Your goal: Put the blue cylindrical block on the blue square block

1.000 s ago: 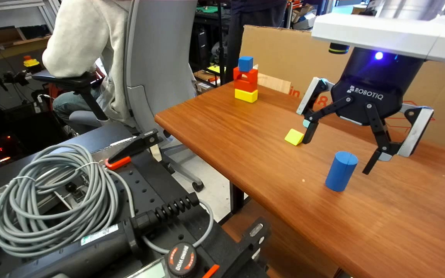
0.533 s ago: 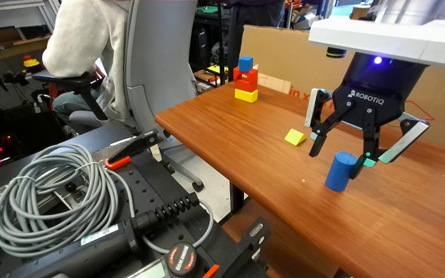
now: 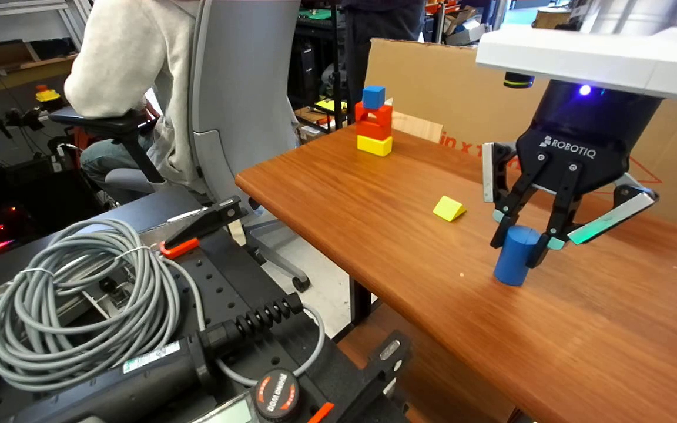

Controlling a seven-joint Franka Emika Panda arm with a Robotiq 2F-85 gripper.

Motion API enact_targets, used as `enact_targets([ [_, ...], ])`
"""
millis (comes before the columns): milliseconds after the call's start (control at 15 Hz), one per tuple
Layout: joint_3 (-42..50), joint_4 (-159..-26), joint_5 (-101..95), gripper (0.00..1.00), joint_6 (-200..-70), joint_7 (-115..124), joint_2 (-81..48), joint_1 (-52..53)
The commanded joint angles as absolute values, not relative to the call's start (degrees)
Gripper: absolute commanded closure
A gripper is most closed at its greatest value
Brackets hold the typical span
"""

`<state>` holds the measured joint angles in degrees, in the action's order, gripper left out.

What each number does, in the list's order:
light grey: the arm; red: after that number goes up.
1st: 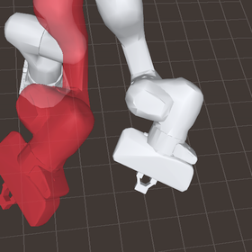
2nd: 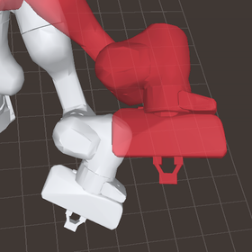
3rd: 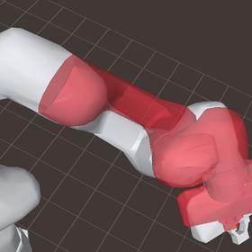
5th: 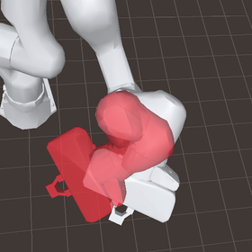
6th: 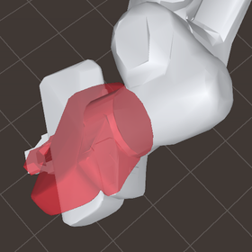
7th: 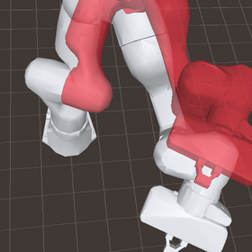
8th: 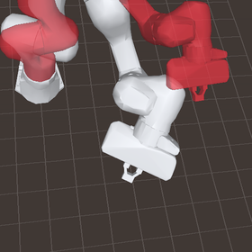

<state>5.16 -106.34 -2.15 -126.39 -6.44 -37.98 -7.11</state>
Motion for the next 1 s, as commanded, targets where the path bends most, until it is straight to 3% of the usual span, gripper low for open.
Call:
enact_targets([
  [0, 4.76, -105.98, -2.62, 0.91, -127.78, -6.56, -36.35, -7.23],
  [533, 2.74, -101.89, -3.08, 0.91, -126.53, -7.42, -29.00, -5.09],
  [933, 1.07, -94.97, -8.87, 0.91, -118.36, -8.07, -25.59, 0.32],
])
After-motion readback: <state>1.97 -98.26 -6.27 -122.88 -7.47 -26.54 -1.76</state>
